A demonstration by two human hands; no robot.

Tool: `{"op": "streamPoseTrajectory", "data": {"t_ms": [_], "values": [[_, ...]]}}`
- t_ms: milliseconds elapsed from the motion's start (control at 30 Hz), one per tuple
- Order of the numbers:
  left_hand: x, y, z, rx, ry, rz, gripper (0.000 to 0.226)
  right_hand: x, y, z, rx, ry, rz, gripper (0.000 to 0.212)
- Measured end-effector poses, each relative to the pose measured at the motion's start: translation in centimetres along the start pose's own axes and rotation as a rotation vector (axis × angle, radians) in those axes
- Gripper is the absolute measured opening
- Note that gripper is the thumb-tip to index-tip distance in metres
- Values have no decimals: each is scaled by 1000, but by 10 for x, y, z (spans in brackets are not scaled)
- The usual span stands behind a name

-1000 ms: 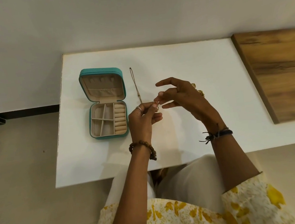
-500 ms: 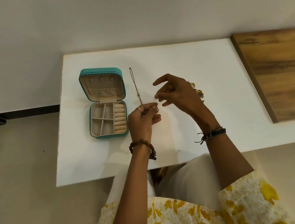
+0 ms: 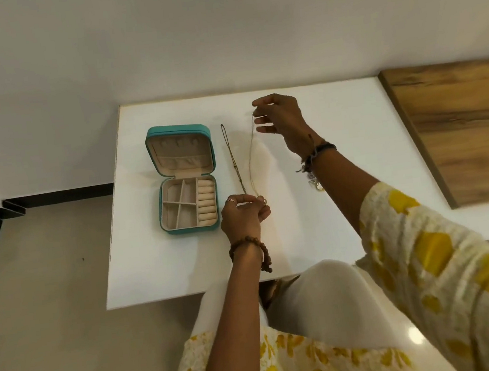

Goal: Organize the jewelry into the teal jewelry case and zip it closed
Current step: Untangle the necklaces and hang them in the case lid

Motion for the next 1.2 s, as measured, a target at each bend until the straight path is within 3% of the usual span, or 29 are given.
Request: {"op": "streamPoseTrajectory", "data": {"t_ms": [200,467,600,767,1200], "values": [[0,-13,-2,25,-6,163,23,-6,4,21,-36,14,-114,14],[-10,-9,-3,-145,-51,483,32,-8,-3,37,-18,21,-286,17],[-15,-9,-1,-191,-104,627,20,-11,1,44,-1,45,-318,18],[-17,-11,0,-210,-147,669,5,-10,10,52,40,110,-375,18],[-19,-9,-2,-273,-174,812,14,-13,18,58,105,230,-466,17]]}}
Point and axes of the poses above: each hand's wrist, its own z-axis towards the middle knuckle, its own x-axis out of the back of the hand, y = z × x, the point moved 4 cm from there along z, towards the middle knuckle, and after that the axes turned 15 degrees about -x, right-handed, at the moved point
